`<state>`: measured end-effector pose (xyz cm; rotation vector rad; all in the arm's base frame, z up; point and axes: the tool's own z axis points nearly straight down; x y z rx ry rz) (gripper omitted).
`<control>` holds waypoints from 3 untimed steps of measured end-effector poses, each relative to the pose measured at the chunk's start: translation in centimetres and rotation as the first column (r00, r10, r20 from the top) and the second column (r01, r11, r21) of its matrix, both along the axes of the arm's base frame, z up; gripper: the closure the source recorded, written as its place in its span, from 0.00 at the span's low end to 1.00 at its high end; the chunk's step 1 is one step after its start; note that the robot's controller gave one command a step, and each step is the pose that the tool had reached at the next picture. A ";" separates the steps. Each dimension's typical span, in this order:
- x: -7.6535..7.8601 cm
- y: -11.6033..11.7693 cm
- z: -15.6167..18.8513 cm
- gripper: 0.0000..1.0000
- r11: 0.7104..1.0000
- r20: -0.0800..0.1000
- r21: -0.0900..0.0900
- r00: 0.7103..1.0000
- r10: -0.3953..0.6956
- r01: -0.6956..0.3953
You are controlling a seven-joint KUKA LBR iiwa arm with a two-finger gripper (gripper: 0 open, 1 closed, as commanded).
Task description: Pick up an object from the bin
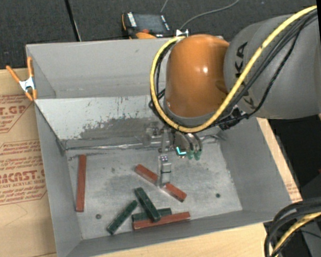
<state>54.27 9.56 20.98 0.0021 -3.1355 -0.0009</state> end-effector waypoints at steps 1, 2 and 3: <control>-3.6 -0.7 -11.5 0.00 0.995 -0.003 -0.002 0.995 -0.097 0.097; -5.3 3.1 -13.3 0.00 0.985 0.008 0.002 0.985 0.173 -0.173; -5.0 2.1 -14.0 0.00 0.872 0.009 0.000 0.872 0.490 -0.490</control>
Offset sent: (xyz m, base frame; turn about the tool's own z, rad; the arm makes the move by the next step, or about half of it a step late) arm -0.0334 -0.0072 -0.1101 0.0960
